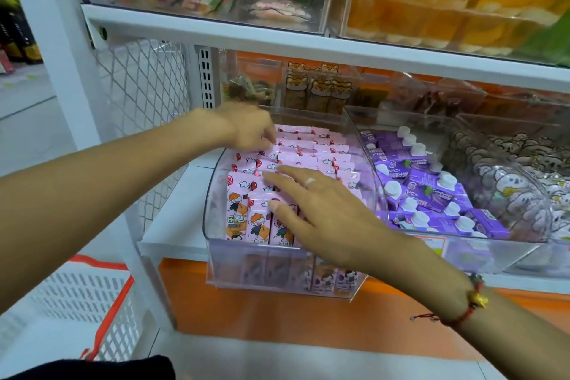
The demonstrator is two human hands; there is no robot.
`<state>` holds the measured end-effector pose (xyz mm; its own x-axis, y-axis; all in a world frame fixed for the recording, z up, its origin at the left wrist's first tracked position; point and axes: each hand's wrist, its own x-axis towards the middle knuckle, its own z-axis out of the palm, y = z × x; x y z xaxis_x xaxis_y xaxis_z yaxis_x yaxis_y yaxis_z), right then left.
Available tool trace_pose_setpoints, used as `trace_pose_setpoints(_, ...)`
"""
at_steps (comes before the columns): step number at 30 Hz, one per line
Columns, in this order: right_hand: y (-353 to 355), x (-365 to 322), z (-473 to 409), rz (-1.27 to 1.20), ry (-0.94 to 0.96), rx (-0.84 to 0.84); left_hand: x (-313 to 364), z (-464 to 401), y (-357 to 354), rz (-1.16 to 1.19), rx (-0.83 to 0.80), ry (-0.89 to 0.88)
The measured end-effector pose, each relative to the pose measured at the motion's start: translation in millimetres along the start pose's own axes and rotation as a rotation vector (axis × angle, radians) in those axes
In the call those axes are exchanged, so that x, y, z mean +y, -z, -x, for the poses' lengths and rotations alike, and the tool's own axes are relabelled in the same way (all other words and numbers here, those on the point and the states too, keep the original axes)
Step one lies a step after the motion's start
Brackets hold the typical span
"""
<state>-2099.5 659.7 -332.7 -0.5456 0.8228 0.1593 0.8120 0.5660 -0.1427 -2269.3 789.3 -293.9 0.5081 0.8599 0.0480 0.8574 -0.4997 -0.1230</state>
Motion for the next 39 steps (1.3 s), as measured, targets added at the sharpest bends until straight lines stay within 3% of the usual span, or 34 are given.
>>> trace_pose_setpoints(3,-8,2,1,0.016,-0.024,-0.034,4,5,-5,0.018,-0.007,0.029)
trace_pose_setpoints(9,-10,2,2,-0.009,-0.032,-0.027,13,11,-10,0.170,0.262,0.147)
trace_pose_setpoints(14,-10,4,1,-0.011,-0.026,-0.030,13,24,1,0.545,0.508,0.324)
trace_pose_setpoints(17,-9,3,0,-0.047,-0.030,-0.032,19,39,4,0.904,0.683,0.420)
trace_pose_setpoints(24,15,-11,20,-0.452,-0.102,0.329,61,94,25,1.415,1.044,0.403)
trace_pose_setpoints(33,36,-22,43,-0.702,-0.058,0.355,125,130,21,1.651,0.842,0.206)
trace_pose_setpoints(37,24,-12,47,-1.298,-0.344,0.224,130,132,-4,1.471,0.729,0.166)
trace_pose_setpoints(39,18,-7,49,-1.392,-0.392,0.184,134,134,-14,1.403,0.634,0.155)
